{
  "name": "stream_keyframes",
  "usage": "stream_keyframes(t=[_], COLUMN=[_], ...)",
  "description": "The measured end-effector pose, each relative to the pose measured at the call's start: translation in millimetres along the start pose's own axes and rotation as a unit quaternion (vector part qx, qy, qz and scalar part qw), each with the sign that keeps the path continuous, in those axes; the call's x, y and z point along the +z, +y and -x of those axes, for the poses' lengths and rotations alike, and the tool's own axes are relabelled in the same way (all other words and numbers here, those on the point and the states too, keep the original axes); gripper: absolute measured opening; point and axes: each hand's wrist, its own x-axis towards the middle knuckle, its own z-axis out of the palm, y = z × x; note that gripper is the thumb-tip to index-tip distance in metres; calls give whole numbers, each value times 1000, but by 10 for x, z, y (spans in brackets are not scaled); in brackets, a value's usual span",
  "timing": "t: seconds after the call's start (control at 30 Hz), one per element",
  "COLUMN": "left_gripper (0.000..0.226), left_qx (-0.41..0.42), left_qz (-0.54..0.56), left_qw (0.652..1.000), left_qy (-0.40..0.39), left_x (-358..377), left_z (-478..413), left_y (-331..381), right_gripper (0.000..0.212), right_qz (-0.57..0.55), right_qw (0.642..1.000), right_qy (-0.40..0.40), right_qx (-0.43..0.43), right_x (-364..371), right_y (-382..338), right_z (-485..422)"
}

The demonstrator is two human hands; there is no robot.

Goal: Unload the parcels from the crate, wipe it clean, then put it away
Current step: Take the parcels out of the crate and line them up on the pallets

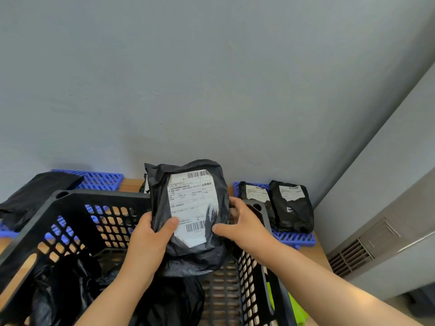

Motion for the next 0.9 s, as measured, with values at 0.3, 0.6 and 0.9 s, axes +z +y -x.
stream_keyframes(t=[0.3,0.6,0.9], left_gripper=[11,17,37], left_qx=[25,43,66], left_qz=[-1,-34,-260], left_qw=[999,998,962], left_qy=[38,23,-48], left_x=[353,1153,1631], left_z=[-69,-240,-682], left_y=[150,352,371], right_gripper=[60,55,47], right_qz=[-5,-69,-220], right_qw=[999,989,944], right_qy=[-10,85,237], right_qx=[-45,-99,-69], right_x=[-133,-582,-1452], right_y=[-11,-28,293], right_z=[45,-122,-563])
